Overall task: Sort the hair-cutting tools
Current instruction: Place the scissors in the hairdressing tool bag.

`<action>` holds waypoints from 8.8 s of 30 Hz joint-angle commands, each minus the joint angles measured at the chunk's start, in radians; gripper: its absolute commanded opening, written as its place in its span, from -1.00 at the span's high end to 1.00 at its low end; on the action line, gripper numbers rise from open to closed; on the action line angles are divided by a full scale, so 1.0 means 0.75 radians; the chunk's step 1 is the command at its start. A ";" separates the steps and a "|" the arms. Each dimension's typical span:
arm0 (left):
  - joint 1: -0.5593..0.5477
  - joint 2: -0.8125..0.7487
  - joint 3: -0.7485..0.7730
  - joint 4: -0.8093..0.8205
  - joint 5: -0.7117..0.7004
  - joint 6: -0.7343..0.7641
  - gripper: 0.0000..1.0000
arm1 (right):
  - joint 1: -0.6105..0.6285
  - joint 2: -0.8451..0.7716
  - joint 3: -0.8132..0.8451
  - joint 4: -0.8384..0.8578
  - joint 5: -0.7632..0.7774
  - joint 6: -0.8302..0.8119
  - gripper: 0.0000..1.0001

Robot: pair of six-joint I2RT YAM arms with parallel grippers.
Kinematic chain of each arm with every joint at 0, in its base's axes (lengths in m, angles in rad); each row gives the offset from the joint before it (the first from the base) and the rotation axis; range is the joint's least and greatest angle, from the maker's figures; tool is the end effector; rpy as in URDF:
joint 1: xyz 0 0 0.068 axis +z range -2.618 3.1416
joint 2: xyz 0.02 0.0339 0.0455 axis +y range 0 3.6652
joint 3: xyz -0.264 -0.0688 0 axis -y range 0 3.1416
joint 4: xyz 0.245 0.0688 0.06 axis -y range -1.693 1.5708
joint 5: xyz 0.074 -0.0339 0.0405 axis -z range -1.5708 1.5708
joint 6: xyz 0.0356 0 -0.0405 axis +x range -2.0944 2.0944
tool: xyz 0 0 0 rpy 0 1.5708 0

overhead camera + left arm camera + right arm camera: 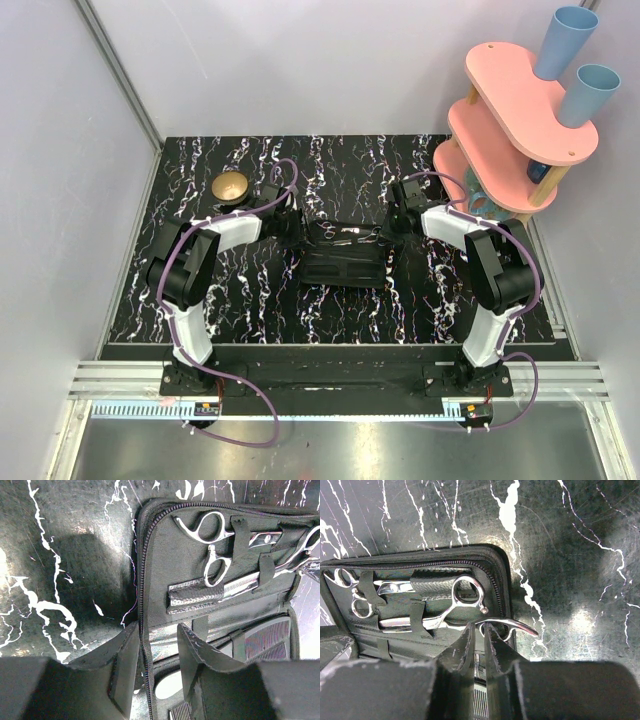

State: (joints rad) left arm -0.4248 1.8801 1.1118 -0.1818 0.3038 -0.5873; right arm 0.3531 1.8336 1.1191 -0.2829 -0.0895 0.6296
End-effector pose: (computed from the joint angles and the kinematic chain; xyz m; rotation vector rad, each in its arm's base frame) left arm 0.3428 -0.1667 0.1500 -0.0851 2.6412 -0.7637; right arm 0.3483 0.1317 0.1613 0.3290 2.6175 0.4711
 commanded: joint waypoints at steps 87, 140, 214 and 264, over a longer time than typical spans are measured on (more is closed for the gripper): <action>-0.035 0.013 0.056 -0.236 -0.123 0.045 0.27 | 0.302 0.198 0.402 -0.222 -0.298 -1.251 -0.06; -0.017 0.027 0.043 -0.201 -0.045 0.043 0.28 | 0.368 0.265 0.353 -0.101 -0.118 -1.517 0.35; -0.015 0.015 0.076 -0.197 -0.023 0.022 0.20 | 0.084 0.038 0.267 -0.461 0.389 -0.328 0.31; -0.015 0.038 0.068 -0.191 -0.004 0.028 0.20 | 0.082 0.010 0.150 -0.196 0.293 -0.786 0.21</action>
State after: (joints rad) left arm -0.4400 1.8881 1.1530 -0.2955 0.2920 -0.5762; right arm 0.4179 1.8904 1.2602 -0.4229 0.1581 0.0818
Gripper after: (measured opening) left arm 0.399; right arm 0.374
